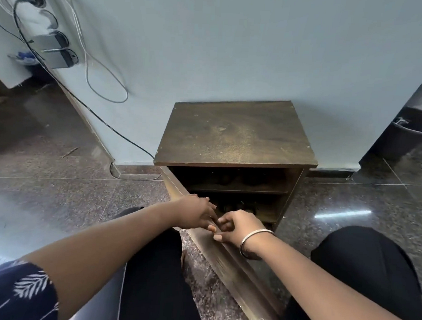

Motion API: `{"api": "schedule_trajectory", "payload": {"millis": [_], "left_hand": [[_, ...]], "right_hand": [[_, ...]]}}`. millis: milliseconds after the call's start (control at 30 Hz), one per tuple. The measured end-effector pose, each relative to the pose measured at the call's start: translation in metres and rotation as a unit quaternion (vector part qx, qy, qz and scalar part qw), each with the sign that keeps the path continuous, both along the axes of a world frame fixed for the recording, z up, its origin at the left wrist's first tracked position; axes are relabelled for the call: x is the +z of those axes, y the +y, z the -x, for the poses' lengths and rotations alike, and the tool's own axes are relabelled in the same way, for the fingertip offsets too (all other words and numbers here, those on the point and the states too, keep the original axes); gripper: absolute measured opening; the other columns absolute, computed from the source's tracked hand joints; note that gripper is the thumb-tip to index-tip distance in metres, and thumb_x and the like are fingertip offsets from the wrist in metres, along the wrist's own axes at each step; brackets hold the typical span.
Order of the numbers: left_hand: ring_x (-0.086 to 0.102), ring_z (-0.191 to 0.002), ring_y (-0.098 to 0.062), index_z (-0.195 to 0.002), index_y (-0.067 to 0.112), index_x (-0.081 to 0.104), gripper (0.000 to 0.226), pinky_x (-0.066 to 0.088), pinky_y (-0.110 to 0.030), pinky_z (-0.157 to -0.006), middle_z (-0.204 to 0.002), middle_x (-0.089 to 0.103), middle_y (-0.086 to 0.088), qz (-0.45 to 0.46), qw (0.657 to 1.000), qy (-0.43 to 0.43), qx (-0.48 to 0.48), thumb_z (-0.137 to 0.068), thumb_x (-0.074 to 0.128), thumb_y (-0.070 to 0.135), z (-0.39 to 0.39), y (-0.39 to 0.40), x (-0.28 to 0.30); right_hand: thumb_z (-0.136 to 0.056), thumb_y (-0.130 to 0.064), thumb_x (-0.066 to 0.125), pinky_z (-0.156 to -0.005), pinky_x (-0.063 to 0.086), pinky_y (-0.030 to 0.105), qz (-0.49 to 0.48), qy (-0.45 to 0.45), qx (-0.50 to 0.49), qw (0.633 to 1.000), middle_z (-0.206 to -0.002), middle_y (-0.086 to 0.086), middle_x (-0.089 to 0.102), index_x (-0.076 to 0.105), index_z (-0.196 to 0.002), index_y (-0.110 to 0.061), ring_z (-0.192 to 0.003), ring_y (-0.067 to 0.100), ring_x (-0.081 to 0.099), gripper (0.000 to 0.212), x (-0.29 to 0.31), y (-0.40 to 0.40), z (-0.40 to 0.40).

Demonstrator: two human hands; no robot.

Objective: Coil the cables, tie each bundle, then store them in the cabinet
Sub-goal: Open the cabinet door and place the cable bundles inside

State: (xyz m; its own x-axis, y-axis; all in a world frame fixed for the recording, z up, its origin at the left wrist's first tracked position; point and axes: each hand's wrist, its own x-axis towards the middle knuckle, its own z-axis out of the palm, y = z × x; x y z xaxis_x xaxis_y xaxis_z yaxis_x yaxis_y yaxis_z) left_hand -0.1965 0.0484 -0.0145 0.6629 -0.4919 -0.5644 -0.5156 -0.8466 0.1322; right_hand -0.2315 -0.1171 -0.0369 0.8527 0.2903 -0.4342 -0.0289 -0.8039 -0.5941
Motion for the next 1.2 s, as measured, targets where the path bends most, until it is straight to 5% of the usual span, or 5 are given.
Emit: {"api": "schedule_trajectory", "payload": {"millis": [433,667,1200], "left_hand": [[-0.025,-0.142,-0.027,-0.148,0.032,-0.015,0.094,-0.008,-0.058,-0.111,-0.155,-0.028,-0.002,0.031,0.977,-0.139,0.158,-0.086,0.049,0.062,-0.047,-0.050,-0.027],[-0.033,-0.138,-0.027,-0.143,0.029,-0.028,0.122,-0.013,-0.063,-0.108,-0.151,-0.037,-0.002,0.031,0.964,-0.106,0.240,-0.071,0.061,0.071,-0.085,-0.058,-0.025],[-0.028,-0.141,-0.028,-0.146,0.031,-0.021,0.111,-0.007,-0.069,-0.107,-0.155,-0.029,0.000,0.018,0.965,-0.133,0.224,-0.073,0.048,0.079,-0.133,-0.063,-0.026]], "right_hand": [[-0.068,-0.049,0.079,-0.089,0.044,0.043,0.223,-0.203,-0.010,0.953,-0.143,0.003,0.031,0.026,-0.145,-0.034,-0.128,0.028,0.034,0.095,0.007,-0.036,-0.063],[-0.058,-0.059,0.081,-0.113,0.015,0.060,0.280,-0.174,0.050,0.943,-0.160,0.002,-0.006,0.009,-0.151,-0.029,-0.147,0.033,-0.004,0.121,0.016,-0.050,-0.114],[-0.072,-0.042,0.078,-0.117,0.021,0.044,0.280,-0.233,0.161,0.917,-0.162,-0.003,0.006,0.014,-0.152,-0.025,-0.148,0.022,0.003,0.104,0.017,-0.060,-0.179]]}}
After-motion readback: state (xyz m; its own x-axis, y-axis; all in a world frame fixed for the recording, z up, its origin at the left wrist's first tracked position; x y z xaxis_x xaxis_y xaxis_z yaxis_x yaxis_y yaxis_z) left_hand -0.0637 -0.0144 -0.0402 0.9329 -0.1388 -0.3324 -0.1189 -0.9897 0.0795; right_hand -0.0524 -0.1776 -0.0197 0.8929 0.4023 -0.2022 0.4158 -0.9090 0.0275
